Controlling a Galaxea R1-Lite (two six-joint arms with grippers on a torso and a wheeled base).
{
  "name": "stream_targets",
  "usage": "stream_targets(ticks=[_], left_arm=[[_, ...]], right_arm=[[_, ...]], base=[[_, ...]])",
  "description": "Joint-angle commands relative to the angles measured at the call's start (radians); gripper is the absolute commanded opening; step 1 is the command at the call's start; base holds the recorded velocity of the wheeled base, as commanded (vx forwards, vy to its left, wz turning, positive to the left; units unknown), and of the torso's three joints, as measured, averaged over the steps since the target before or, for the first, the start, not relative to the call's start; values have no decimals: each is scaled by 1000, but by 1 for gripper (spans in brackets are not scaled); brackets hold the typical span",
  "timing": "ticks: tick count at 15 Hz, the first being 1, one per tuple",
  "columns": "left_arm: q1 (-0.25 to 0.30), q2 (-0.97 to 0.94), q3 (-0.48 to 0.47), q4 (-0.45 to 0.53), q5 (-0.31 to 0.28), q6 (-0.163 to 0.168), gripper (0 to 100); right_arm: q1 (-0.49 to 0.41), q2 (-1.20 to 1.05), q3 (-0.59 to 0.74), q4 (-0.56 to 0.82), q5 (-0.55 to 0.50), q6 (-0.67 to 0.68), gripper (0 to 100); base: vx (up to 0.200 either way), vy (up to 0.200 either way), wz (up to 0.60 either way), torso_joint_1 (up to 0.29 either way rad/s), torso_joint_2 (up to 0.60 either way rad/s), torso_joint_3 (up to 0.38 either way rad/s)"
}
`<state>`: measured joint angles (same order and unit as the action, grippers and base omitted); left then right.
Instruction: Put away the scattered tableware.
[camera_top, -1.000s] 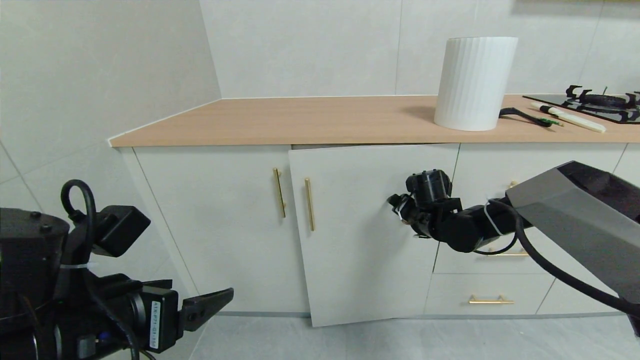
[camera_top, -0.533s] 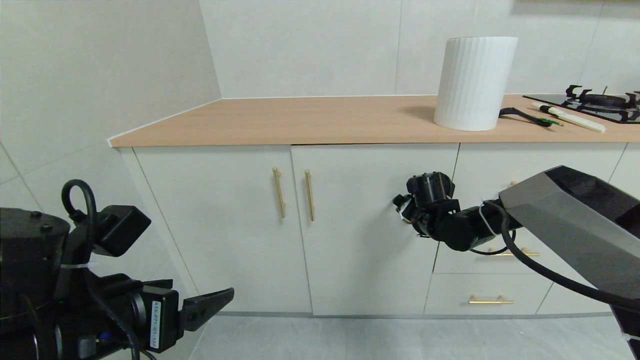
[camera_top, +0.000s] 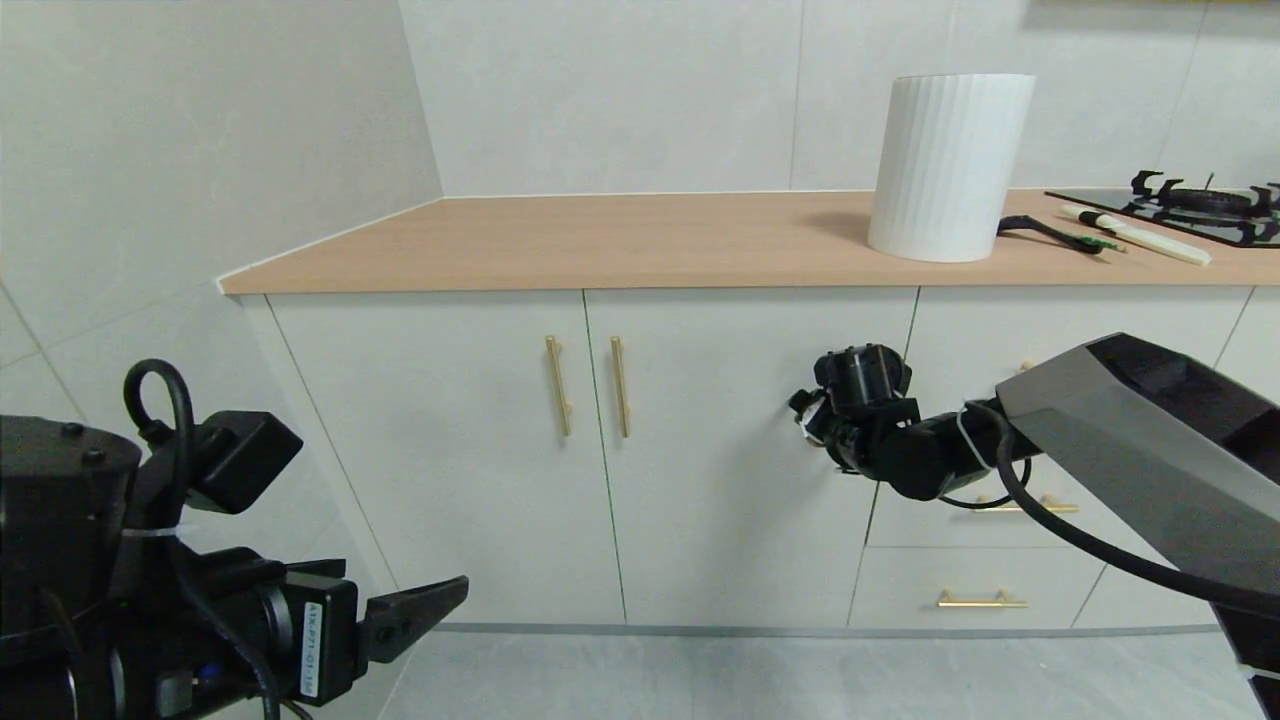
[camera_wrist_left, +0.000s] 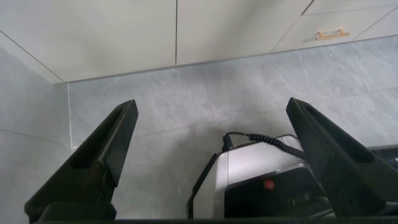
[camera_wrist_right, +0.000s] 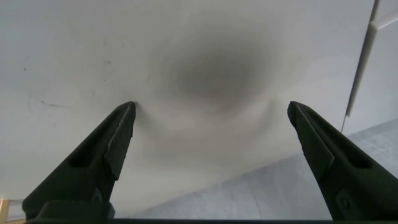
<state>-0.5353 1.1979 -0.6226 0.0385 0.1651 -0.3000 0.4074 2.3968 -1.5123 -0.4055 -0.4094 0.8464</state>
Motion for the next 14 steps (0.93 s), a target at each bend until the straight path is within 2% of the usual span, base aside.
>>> stream_targets(ticks=[1,3,4,5,6,8,9,11,12,14], left_arm=[[0,0,0,0,1,-1,100],[0,0,0,0,-4,-1,100],[0,-1,0,0,-4,-1,100],[0,-1,0,0,-4,-1,100],[0,-11,0,0,-3,-1,100],[0,-41,3,-23,-1,1,100],[0,-64,7,-52,1,1,100],[1,-123,37,-69,1,2,100],[5,-172,69,-71,1,1,100],[5,-282,119,-65,2,5,100]], right_arm=[[-1,-5,3,-3,-3,0,100],[21,-67,63,-1,9,0,100],[45,-150,135,-1,61,2,100],[48,-171,152,-1,76,2,100],[68,-360,304,-1,188,-52,100],[97,-573,523,-10,247,-190,100],[117,-685,615,-12,248,-282,100],[126,-872,698,-9,215,-431,100],[126,-1010,776,-9,159,-527,100],[126,-1208,939,-9,136,-579,100]], base=[[0,0,0,0,0,0],[0,0,0,0,0,0],[0,0,0,0,0,0],[0,0,0,0,0,0],[0,0,0,0,0,0],[0,0,0,0,0,0],[0,0,0,0,0,0],[0,0,0,0,0,0],[0,0,0,0,0,0],[0,0,0,0,0,0]])
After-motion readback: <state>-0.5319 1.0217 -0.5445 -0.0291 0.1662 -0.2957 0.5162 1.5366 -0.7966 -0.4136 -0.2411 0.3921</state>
